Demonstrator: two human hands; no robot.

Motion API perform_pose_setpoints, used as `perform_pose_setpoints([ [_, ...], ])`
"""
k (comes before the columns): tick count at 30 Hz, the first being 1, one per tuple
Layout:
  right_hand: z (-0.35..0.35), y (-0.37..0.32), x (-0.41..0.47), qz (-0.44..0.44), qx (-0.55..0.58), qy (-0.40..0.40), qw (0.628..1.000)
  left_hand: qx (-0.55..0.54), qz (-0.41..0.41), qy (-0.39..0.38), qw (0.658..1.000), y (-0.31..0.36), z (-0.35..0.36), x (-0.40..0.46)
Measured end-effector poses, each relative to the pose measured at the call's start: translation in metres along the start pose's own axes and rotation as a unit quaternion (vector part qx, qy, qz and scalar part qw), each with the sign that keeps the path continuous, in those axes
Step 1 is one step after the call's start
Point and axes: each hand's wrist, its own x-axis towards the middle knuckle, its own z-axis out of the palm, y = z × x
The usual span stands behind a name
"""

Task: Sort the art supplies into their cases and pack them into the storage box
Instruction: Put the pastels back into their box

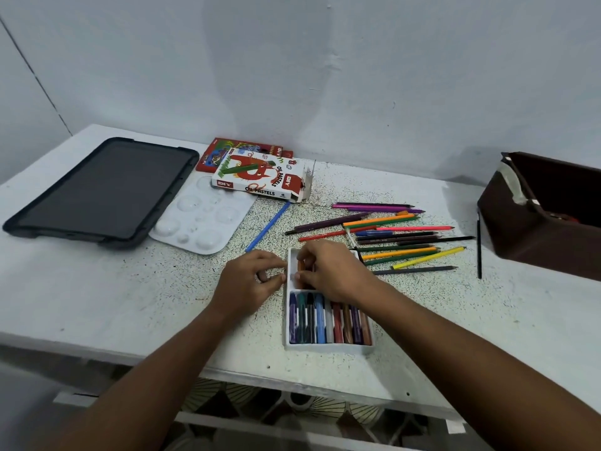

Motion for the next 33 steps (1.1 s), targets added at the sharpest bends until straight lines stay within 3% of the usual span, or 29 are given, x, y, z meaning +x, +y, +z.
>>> perform_pose_setpoints([
  [13,0.002,0.009,0.002,-0.028,-0.043,-0.018,0.999,0.025,-0.001,-0.002,1.0,0.001,0.0,0.001],
  [17,-0.012,0.017,0.002,0.008,0.079,-0.011,0.997,0.023,-0.006,-0.005,1.0,0.003,0.0,0.0],
  [20,-0.04,0.047,0.017,0.064,0.109,0.071,0.989,0.024,-0.021,-0.004,0.999,0.003,0.0,0.0],
  [24,-0.082,0.116,0.043,0.149,-0.028,0.156,0.976,0.021,-0.04,-0.004,0.999,0.003,0.002,0.0],
  [28,-0.099,0.163,0.053,0.155,-0.129,0.104,0.974,0.002,-0.041,0.007,0.999,0.0,0.003,0.0],
  [33,-0.095,0.182,0.06,0.121,-0.179,0.063,0.974,-0.013,-0.043,0.012,0.999,-0.001,0.003,0.0],
])
